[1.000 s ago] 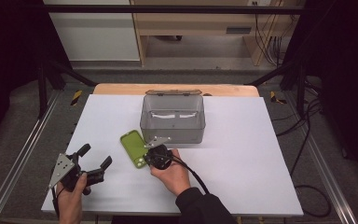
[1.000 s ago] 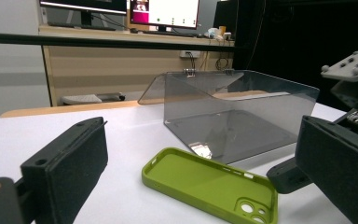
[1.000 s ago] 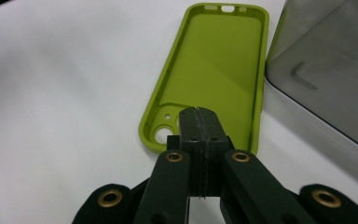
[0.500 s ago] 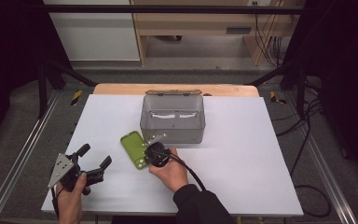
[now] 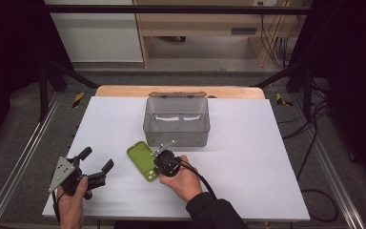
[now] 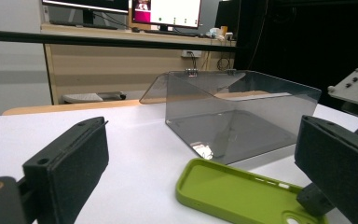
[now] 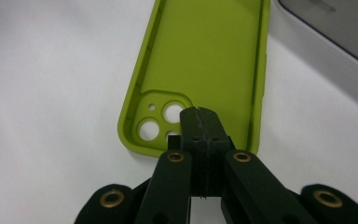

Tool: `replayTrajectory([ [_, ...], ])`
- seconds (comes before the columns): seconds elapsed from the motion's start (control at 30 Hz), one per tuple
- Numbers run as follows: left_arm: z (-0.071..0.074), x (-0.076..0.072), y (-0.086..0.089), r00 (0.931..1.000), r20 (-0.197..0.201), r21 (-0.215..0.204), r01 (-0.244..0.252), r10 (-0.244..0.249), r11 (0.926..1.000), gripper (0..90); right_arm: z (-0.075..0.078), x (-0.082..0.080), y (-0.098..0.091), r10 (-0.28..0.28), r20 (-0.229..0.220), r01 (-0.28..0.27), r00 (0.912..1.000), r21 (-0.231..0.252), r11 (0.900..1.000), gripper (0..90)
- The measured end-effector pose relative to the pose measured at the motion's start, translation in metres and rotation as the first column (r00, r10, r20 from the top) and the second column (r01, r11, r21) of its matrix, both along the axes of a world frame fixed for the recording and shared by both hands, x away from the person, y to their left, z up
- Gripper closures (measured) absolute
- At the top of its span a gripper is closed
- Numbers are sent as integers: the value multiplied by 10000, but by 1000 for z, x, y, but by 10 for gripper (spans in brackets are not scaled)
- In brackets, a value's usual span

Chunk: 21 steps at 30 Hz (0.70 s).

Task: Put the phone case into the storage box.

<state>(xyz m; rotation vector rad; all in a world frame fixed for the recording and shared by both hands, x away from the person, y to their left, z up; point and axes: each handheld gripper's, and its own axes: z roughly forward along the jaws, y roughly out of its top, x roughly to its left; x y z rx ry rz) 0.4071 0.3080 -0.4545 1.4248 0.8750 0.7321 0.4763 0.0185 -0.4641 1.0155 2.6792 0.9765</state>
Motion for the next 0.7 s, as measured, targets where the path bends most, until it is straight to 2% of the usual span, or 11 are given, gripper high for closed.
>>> replayTrajectory([
  [0.4,0,-1,-1,10000,-26,46,25,-25,10000,27,0,-9,-17,171,-223,-170,9996,43,9998,900],
  [0.7,0,0,-1,10000,-34,-6,24,-24,10000,29,3,-13,-25,360,-350,-370,9987,-297,9989,900],
])
